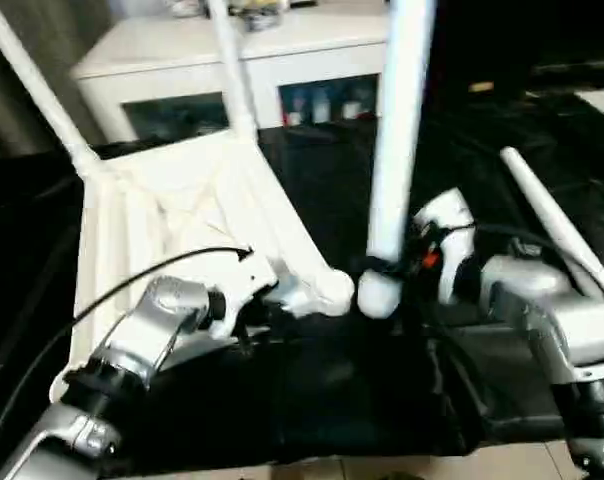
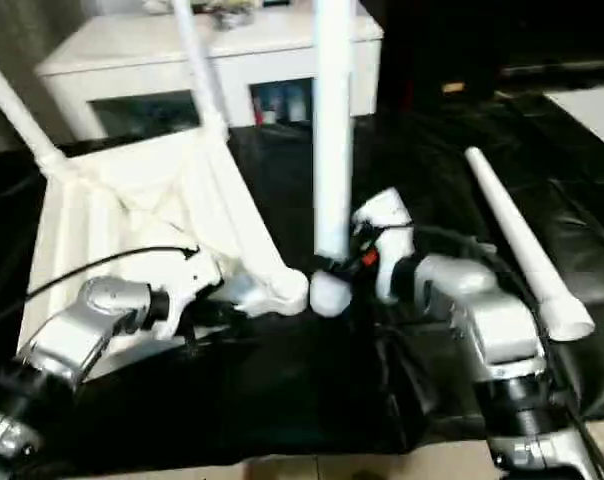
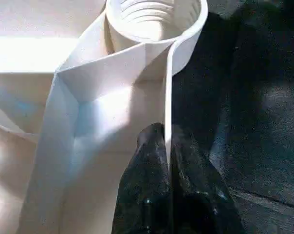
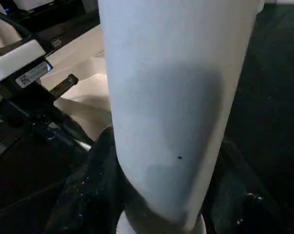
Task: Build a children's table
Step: Insert table leg to table base
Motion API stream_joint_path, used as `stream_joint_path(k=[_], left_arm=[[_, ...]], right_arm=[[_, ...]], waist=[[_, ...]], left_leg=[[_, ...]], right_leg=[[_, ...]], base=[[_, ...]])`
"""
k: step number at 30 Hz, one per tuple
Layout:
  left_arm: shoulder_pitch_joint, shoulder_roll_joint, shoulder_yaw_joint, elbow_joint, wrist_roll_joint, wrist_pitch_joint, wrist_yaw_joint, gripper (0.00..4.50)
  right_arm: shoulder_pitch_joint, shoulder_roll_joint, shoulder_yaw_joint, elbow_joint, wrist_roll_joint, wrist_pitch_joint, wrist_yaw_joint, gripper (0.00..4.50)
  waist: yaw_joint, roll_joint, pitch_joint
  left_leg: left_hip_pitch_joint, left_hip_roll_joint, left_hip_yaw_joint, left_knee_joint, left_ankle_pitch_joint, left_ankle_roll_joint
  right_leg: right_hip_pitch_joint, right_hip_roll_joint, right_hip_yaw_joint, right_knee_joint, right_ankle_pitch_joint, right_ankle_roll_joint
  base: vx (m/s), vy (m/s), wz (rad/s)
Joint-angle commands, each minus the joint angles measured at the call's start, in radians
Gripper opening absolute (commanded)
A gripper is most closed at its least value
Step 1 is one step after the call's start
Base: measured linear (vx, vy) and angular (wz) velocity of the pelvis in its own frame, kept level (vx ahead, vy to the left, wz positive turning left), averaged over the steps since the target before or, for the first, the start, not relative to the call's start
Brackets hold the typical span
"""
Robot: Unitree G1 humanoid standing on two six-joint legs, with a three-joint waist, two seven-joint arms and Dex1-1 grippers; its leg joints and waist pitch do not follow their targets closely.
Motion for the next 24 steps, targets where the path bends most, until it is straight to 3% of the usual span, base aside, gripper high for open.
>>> stream_joint_path(k=[1,8,10,12,18,24], left_arm=[[0.0,0.011,0.005,0.01,0.009,-0.003,0.008,0.0],[-0.005,0.003,0.016,-0.017,0.002,0.008,0.002,0.0],[-0.004,-0.006,0.024,-0.018,-0.005,-0.003,0.006,0.0],[-0.002,-0.01,0.026,-0.019,-0.009,-0.015,0.005,0.0],[0.02,-0.019,0.037,-0.039,-0.022,-0.047,0.007,0.0],[0.027,-0.034,0.045,-0.031,-0.017,-0.093,0.021,0.0]], right_arm=[[0.002,0.024,0.001,-0.004,0.003,0.002,-0.014,1.86],[-0.073,0.157,-0.038,0.13,0.012,-0.07,-0.106,1.86],[-0.09,0.182,-0.034,0.155,0.009,-0.09,-0.109,1.86],[-0.097,0.192,-0.039,0.155,0.015,-0.089,-0.106,1.86],[-0.126,0.221,-0.09,0.156,0.079,-0.056,-0.08,1.86],[-0.129,0.225,-0.087,0.161,0.096,-0.045,-0.052,1.86]], waist=[[0.004,-0.012,-0.067],[-0.01,-0.007,-0.068],[-0.009,-0.008,-0.07],[-0.006,-0.017,-0.072],[-0.002,-0.018,-0.075],[0.012,-0.025,-0.074]], left_leg=[[0.018,0.047,-0.023,-0.082,-0.31,0.025],[0.014,0.044,-0.029,-0.085,-0.337,0.002],[0.014,0.044,-0.026,-0.083,-0.318,0.007],[0.014,0.045,-0.024,-0.082,-0.297,0.017],[0.013,0.047,-0.022,-0.078,-0.236,0.051],[0.016,0.048,-0.019,-0.079,-0.217,0.048]], right_leg=[[0.046,-0.048,0.033,-0.071,-0.325,-0.222],[0.045,-0.049,0.031,-0.072,-0.339,-0.21],[0.045,-0.05,0.032,-0.068,-0.295,-0.224],[0.046,-0.05,0.033,-0.068,-0.273,-0.229],[0.049,-0.051,0.033,-0.06,-0.228,-0.242],[0.045,-0.049,0.035,-0.061,-0.242,-0.234]], base=[[0.0,0.0,0.0],[0.0,0.0,0.0],[0.0,0.0,0.0],[0.0,0.0,0.0],[0.0,0.0,0.0],[0.0,0.0,0.0]])
